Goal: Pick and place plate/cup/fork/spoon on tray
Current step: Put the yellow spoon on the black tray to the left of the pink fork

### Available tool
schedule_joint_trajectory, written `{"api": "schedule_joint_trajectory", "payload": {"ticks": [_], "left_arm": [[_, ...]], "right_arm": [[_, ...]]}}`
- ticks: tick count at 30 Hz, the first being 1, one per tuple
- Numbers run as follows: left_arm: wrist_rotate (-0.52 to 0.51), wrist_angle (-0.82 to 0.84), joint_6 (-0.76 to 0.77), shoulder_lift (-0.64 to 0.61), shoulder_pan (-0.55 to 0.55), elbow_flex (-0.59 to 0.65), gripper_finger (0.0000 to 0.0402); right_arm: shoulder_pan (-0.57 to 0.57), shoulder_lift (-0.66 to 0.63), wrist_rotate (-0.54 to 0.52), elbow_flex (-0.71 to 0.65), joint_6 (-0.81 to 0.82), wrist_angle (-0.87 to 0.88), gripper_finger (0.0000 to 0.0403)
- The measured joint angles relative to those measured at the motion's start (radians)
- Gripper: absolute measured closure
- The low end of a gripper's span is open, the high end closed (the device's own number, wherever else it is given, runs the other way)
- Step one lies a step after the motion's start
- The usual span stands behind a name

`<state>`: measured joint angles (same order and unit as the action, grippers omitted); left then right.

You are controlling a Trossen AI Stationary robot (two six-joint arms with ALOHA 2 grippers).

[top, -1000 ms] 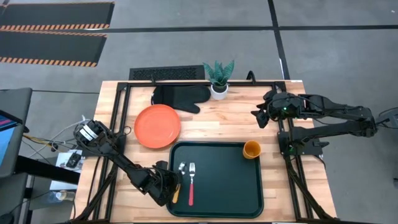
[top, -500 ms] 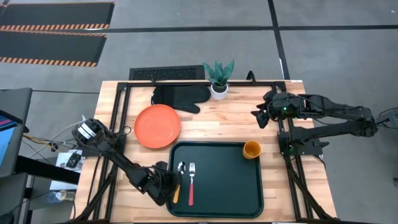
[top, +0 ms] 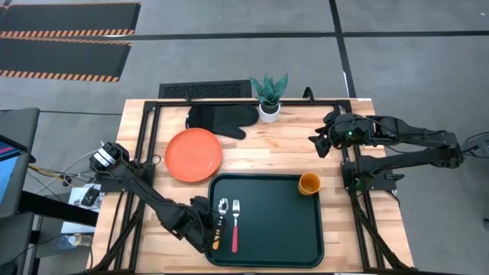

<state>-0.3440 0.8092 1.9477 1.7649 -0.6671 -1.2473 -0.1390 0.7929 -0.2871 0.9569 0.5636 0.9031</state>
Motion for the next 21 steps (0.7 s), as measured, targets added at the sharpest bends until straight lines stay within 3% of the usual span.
{"api": "schedule_joint_trajectory", "payload": {"ticks": [9,14,21], "left_arm": [[0.132,0.011,-0.227,0.044,0.063,-0.019,0.0401],[0.184,-0.062,-0.282,0.093,0.07,-0.039,0.0401],[0.212,0.008,-0.327,0.151,0.071,-0.128,0.0401]], "right_arm": [[0.0,0.0,0.0,0.0,0.0,0.001,0.0159],[0.0,0.0,-0.001,0.0,0.0,0.009,0.0159],[0.001,0.0,-0.002,0.0,-0.02,0.018,0.0159]]}}
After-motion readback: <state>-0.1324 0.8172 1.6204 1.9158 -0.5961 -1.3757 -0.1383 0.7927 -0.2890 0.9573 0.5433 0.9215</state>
